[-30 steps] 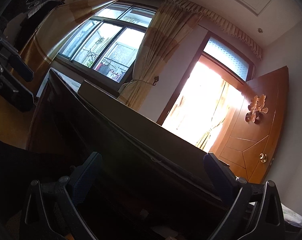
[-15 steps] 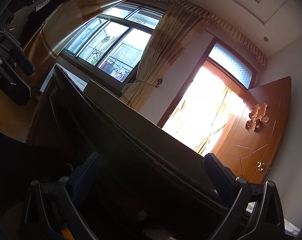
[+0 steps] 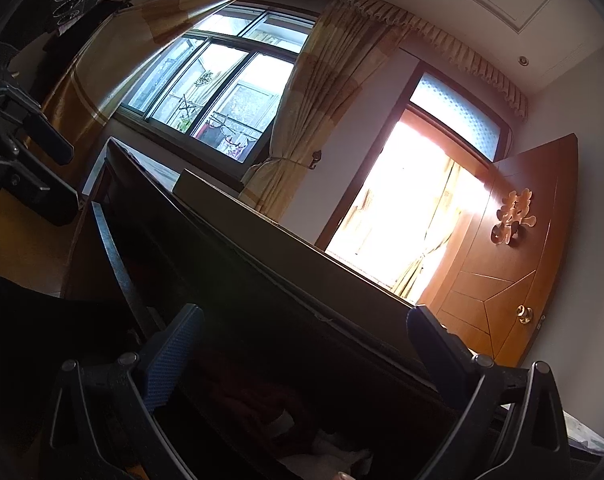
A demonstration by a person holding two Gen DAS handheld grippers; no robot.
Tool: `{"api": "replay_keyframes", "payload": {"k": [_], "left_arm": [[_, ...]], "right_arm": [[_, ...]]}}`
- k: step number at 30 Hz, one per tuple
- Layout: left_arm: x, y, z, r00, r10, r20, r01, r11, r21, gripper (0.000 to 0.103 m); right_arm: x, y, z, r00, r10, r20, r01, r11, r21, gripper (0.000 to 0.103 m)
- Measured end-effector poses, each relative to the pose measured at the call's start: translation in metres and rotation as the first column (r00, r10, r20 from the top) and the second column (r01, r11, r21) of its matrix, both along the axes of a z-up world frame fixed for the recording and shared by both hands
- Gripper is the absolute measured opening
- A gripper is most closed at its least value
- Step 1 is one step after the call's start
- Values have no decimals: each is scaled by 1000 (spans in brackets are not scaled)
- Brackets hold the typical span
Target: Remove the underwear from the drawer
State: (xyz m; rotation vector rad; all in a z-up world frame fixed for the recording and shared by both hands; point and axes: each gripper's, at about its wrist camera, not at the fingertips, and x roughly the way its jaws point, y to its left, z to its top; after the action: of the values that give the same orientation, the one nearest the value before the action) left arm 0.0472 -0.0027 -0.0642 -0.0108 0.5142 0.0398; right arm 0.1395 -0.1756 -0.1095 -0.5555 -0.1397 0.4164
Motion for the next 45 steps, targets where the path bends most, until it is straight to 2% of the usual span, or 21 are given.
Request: {"api": "replay_keyframes", "payload": {"k": [14, 21, 28, 45], "left_arm": [[-6, 5, 1, 1000, 7, 9, -7, 1000, -1, 103], [-7, 6, 0, 1000, 5, 10, -5, 1000, 1, 103], [-10, 9, 0, 1000, 8, 15, -7, 1000, -6, 103], [-13, 15, 0, 1000, 15, 21, -15, 1000, -17, 103]], "right_arm": [[-13, 0, -2, 999, -14, -38, 14, 1000, 1, 102], [-19, -3, 2, 996, -5, -84, 7, 1000, 25, 102], [-30, 1, 0, 994, 0, -112, 1, 1000, 7, 102], [-39, -1, 6, 963, -1, -268, 12, 999, 39, 102]]}}
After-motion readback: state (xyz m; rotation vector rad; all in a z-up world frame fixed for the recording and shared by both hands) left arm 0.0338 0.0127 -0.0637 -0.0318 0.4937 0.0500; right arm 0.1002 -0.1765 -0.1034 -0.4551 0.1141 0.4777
